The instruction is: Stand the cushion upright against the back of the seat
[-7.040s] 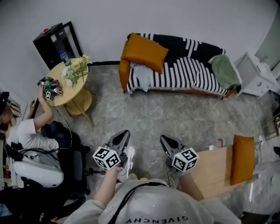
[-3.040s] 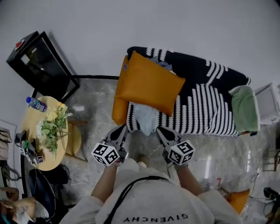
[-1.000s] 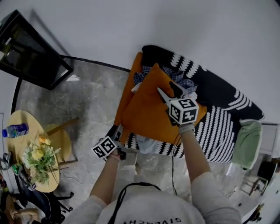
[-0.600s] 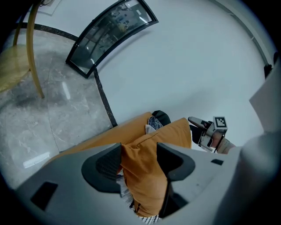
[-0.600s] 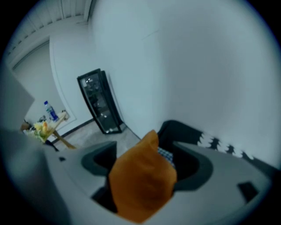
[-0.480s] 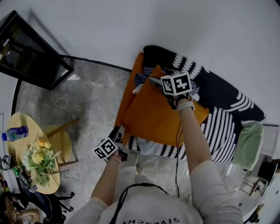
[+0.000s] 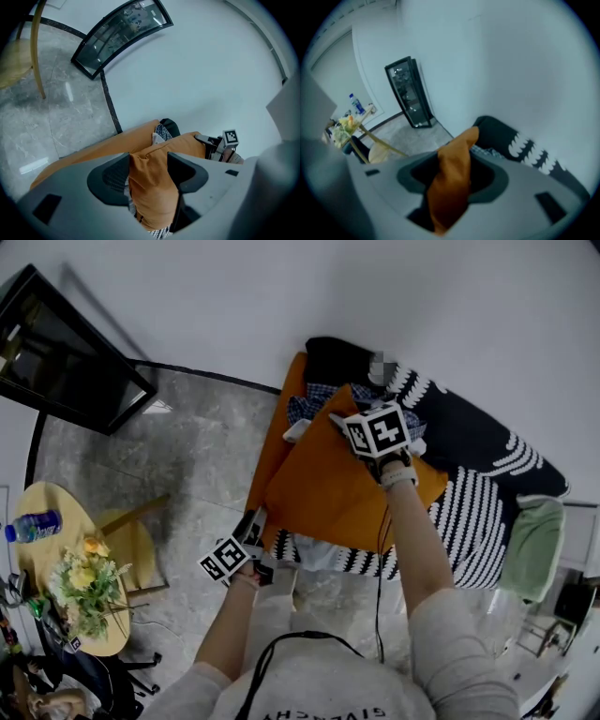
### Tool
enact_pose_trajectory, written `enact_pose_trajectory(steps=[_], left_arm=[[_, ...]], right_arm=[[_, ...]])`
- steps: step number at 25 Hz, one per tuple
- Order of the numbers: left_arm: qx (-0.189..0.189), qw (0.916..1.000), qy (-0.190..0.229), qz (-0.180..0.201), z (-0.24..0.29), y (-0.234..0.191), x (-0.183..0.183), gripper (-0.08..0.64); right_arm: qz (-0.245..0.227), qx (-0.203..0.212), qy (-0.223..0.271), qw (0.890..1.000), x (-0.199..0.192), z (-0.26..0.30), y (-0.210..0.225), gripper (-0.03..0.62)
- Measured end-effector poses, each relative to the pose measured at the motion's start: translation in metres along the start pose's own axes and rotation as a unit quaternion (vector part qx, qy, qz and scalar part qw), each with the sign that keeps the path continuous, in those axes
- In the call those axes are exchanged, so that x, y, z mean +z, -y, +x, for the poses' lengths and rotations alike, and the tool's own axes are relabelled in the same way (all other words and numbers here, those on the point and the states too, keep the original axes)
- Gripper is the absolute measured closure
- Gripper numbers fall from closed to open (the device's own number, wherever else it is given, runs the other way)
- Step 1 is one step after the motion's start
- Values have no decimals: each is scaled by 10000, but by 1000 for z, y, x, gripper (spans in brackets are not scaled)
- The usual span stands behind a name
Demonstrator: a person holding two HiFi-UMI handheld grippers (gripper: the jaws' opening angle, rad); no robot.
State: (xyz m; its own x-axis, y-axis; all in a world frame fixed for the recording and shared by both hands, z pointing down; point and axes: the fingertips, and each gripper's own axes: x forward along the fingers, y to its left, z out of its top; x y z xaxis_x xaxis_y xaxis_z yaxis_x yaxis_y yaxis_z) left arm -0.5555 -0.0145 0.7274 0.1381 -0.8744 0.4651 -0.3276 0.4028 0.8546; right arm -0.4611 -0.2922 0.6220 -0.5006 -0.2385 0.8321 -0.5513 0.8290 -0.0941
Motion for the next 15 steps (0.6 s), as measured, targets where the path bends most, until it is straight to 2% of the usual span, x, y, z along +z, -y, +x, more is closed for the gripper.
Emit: enact_pose_trajectory(steps=[5, 11, 15], left_arm=[[-160, 9998, -110, -73, 2, 6, -1, 307], [-372, 9989, -198, -193, 11, 24, -1, 307], [-556, 9975, -440, -49, 18, 45, -12, 307]], right_arm=[[55, -99, 363, 9993, -12, -34, 1, 414], [429, -169, 834, 9955, -34, -91, 8, 440], [760, -303, 1227, 9891, -57, -143, 18, 446]])
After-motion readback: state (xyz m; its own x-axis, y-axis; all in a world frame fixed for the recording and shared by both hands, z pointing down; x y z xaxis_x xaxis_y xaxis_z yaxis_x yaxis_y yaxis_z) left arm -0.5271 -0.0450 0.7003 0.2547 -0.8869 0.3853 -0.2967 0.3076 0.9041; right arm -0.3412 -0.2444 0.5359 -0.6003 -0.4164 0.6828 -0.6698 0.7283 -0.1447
